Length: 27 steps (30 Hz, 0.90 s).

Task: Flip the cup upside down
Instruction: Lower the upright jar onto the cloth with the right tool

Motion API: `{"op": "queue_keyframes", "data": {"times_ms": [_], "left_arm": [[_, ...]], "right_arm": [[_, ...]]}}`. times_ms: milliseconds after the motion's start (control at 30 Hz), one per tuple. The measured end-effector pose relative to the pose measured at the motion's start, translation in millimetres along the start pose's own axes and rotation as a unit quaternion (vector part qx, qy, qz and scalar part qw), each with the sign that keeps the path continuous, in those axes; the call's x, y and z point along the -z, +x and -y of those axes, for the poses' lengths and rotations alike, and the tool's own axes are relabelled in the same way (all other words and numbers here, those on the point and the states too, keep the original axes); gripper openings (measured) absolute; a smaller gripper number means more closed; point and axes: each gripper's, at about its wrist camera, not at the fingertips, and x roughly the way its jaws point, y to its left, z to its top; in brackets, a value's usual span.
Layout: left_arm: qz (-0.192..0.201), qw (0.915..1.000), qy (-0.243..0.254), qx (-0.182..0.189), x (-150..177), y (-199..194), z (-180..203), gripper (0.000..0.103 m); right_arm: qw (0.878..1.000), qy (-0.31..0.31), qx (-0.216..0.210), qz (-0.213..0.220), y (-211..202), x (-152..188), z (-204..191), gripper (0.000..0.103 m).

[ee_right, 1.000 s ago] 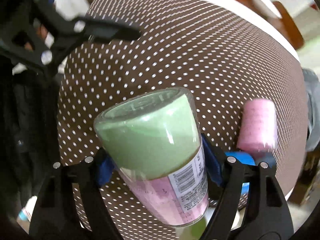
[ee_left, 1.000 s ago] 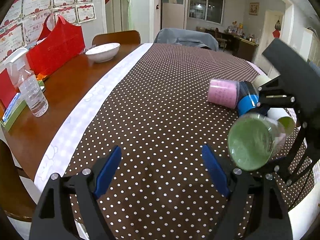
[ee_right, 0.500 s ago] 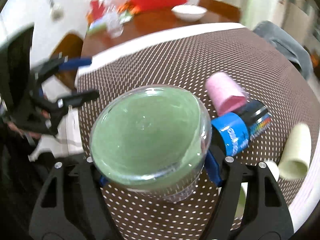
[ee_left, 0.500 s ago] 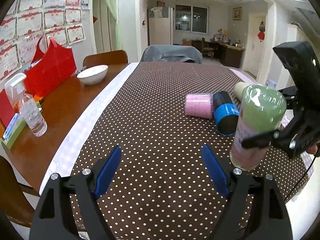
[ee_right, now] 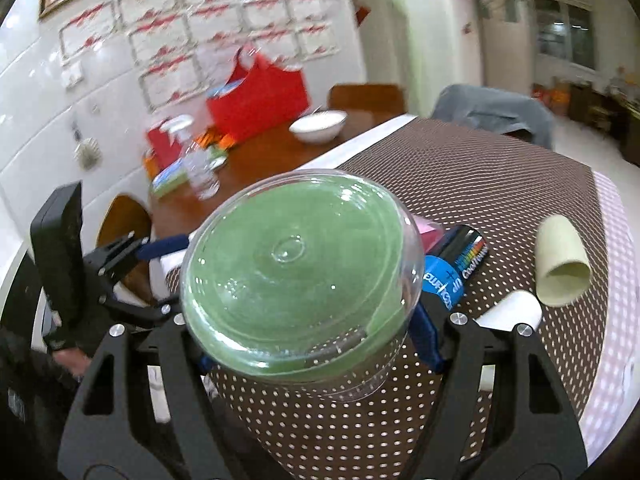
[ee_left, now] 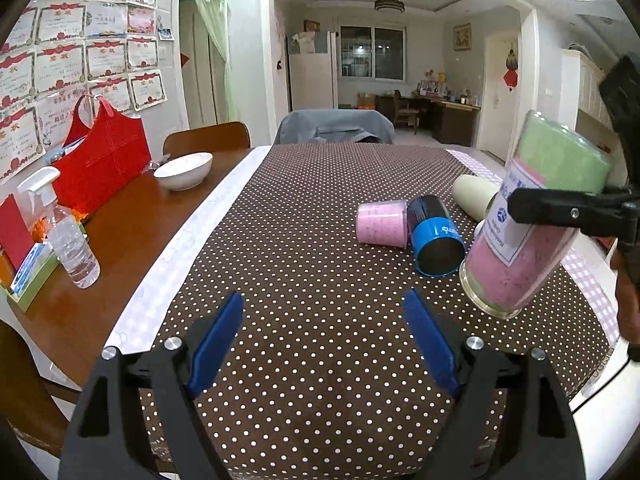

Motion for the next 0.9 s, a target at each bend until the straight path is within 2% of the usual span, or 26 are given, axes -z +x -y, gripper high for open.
{"op": "queue_keyframes", "data": {"times_ms": [167, 367, 700, 733, 800, 900], "left_arm": [[0.0, 1.0, -0.006, 0.001, 5.7, -7.1, -0.4, 0.081], [0.0, 0.9999, -0.012, 0.0, 8.6, -13.0, 0.8, 0.081], [-0.009, 0.9999, -0.007, -0.002, 11.7, -11.3, 4.2, 0.081], [-0.009, 0.9999, -0.006, -0.001, 12.1, -11.6, 5.1, 0.081], [-0.008, 1.0, -0.002, -0.001, 11.4, -12.3, 6.5, 0.081], [-0.005, 1.0, 0.001, -0.001, 11.1, -14.8, 8.0, 0.081]], "right_arm": [[0.999, 0.022, 0.037, 0.022, 2.5, 16.8, -5.5, 0.072], [0.997, 0.036, 0.072, 0.002, 27.6, 25.3, 6.6, 0.072], [0.995, 0.047, 0.079, -0.026, 51.0, 40.6, 16.1, 0.074], [0.996, 0.048, 0.075, -0.027, 51.9, 42.4, 16.3, 0.075], [0.995, 0.05, 0.083, -0.017, 48.5, 44.3, 16.1, 0.093], [0.995, 0.056, 0.085, 0.001, 39.6, 43.9, 16.6, 0.097]]}}
